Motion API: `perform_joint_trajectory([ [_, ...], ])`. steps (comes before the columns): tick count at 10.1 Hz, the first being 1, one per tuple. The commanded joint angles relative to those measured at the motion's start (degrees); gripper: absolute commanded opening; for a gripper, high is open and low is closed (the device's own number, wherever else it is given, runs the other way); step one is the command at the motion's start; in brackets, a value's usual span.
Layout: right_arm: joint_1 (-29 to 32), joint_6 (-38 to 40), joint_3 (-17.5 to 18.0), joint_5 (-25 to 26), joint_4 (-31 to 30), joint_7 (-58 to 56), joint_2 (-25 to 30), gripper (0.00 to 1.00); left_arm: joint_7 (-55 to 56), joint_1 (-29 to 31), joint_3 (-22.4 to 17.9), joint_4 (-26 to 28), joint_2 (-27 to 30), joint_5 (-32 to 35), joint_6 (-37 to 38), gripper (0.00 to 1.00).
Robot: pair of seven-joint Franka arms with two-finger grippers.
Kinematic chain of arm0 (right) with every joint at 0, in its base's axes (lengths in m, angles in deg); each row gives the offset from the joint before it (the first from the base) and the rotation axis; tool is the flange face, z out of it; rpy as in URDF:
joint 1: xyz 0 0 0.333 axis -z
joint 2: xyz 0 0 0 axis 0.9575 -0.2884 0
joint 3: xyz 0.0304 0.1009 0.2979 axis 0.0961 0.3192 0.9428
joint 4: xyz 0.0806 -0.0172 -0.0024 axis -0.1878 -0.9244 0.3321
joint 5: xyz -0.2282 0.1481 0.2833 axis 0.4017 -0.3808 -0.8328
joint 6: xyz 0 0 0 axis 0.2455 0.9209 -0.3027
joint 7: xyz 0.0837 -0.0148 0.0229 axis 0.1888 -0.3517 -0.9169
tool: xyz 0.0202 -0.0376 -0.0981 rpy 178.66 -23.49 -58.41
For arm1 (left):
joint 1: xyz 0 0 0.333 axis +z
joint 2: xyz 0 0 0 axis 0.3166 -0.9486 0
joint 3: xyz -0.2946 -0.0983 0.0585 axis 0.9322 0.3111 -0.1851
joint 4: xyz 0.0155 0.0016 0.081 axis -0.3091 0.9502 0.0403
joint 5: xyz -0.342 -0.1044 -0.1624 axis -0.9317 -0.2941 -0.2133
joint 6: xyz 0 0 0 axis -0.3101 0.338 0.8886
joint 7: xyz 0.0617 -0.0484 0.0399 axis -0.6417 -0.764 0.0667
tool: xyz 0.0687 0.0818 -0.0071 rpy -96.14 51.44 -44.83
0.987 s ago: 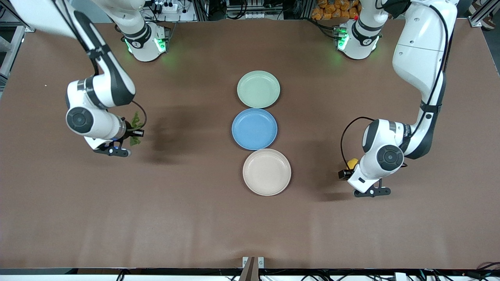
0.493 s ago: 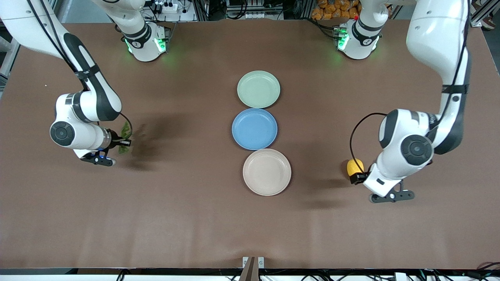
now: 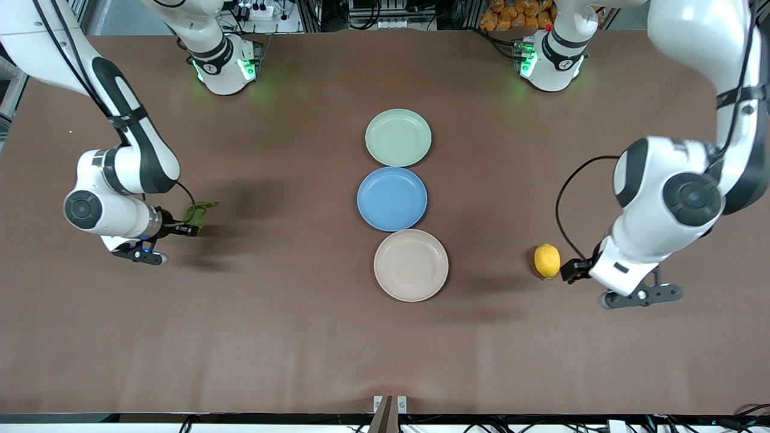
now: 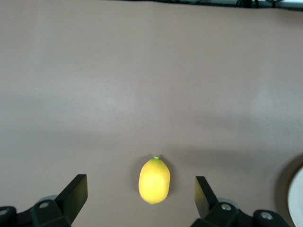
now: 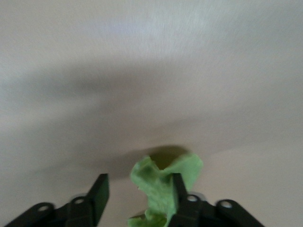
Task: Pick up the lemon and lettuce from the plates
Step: 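Lower the lemon to the table and open the left gripper, then release the lettuce with the right gripper while the left gripper withdraws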
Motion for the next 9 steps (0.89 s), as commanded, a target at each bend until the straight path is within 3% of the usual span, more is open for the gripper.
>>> perform_joint_trajectory([
  [1,-0.2,9.2,0.3,0.3,4.9,-2.0,3.6,1.00,-2.1,0.3,0.3,0.2,4.5,0.0,5.5,1.00],
  [3,-2.1,21.1,0.6,-0.3,12.9,-1.9,4.5,1.00,-2.1,0.4,0.3,0.2,7.8,-0.8,9.1,1.00],
  [6,-5.9,22.1,-0.7,-0.3,14.4,-2.2,8.7,1.00,-2.3,0.7,0.3,0.2,10.4,-1.5,10.7,1.00],
  [8,-10.9,28.4,-5.7,-0.8,19.7,-7.7,10.8,1.00,-2.2,1.0,0.6,0.2,11.3,-2.4,12.2,1.00],
  [9,-11.3,32.5,-7.5,-4.4,24.3,-11.8,11.1,1.00,-2.2,0.8,0.7,0.3,12.0,-2.6,13.2,1.00],
])
